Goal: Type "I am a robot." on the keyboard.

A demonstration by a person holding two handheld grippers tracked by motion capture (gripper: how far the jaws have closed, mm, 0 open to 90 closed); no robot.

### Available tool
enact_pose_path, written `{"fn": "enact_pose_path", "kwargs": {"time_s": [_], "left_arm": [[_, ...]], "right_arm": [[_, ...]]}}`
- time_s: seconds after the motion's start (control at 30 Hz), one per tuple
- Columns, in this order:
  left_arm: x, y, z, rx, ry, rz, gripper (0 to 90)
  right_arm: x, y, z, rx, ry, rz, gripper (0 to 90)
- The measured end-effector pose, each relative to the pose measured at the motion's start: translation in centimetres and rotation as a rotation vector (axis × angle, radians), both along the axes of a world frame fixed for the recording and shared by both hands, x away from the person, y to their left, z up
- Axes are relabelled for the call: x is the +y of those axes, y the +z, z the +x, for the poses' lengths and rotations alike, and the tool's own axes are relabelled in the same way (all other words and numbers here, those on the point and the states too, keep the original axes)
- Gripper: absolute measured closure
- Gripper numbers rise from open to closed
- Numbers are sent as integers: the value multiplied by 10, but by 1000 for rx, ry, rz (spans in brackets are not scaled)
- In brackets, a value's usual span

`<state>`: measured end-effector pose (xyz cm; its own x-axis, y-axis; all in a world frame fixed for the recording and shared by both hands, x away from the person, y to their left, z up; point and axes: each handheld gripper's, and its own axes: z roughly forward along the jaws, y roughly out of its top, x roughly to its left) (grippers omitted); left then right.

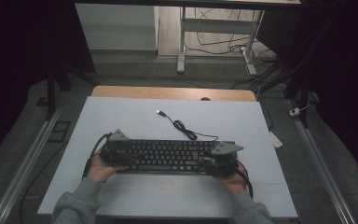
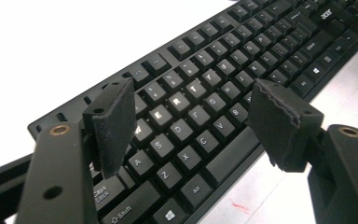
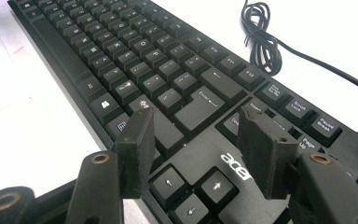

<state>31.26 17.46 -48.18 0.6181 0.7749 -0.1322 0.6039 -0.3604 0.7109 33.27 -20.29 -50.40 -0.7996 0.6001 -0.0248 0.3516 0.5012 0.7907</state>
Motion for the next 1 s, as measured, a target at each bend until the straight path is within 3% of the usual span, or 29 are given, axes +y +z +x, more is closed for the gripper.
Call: {"fn": "enact_pose_path", "kwargs": {"time_s": [0.3,0.63,0.83,1.0], "left_arm": [[2,-2,1,2,0,3,316],[0,-5,2,8,-5,15,310],[-1,-8,3,17,-8,18,307],[-2,-9,3,18,-14,25,305]], "right_arm": [[9,6,8,-5,1,42,470],[28,8,16,8,24,51,504],[37,10,20,43,49,71,665],[46,8,21,67,100,47,848]]}}
